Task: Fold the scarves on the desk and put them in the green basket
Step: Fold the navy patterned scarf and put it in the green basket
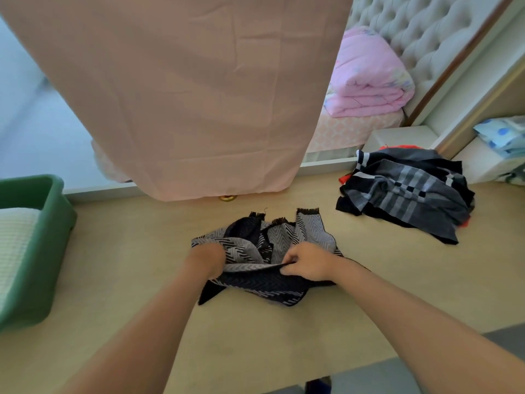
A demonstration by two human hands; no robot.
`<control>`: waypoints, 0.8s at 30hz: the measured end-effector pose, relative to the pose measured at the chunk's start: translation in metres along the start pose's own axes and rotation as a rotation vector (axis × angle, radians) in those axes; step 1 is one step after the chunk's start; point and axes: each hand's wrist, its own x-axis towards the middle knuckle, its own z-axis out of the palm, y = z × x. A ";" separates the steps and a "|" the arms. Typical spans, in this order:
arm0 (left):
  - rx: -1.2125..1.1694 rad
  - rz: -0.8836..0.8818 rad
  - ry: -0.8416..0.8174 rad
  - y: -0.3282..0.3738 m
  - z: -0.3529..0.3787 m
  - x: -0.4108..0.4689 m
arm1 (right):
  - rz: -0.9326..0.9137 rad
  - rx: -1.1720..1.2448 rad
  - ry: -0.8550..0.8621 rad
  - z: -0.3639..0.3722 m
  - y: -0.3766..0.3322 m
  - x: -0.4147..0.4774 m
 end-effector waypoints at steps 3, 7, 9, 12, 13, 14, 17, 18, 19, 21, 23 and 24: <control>0.041 -0.049 -0.143 0.007 0.006 -0.009 | 0.097 0.089 -0.333 0.011 -0.010 -0.014; -0.117 0.041 0.052 0.031 0.021 -0.005 | 0.164 0.270 -0.202 0.024 0.010 -0.022; -0.288 0.160 0.126 0.048 0.031 -0.002 | 0.171 0.140 0.051 0.028 0.025 -0.027; -0.413 0.281 0.121 0.070 0.050 0.001 | 0.102 -0.038 0.175 0.041 0.045 -0.035; -0.411 0.304 0.093 0.075 0.058 0.002 | 0.091 -0.079 0.154 0.048 0.053 -0.035; -0.376 0.301 0.059 0.079 0.068 0.004 | 0.084 -0.118 0.124 0.055 0.059 -0.034; -0.226 0.199 0.040 0.084 0.088 0.006 | 0.118 -0.213 0.065 0.072 0.075 -0.032; -0.188 0.164 0.063 0.084 0.091 0.006 | 0.133 -0.229 0.077 0.077 0.081 -0.031; -0.151 0.141 0.091 0.085 0.092 0.004 | 0.145 -0.233 0.120 0.080 0.086 -0.030; -0.109 0.115 0.176 0.086 0.093 0.002 | 0.138 -0.178 0.257 0.080 0.096 -0.029; -0.083 0.079 0.274 0.086 0.092 -0.001 | 0.076 -0.115 0.340 0.074 0.101 -0.031; -0.050 0.051 0.309 0.087 0.089 -0.002 | 0.046 -0.109 0.349 0.068 0.102 -0.033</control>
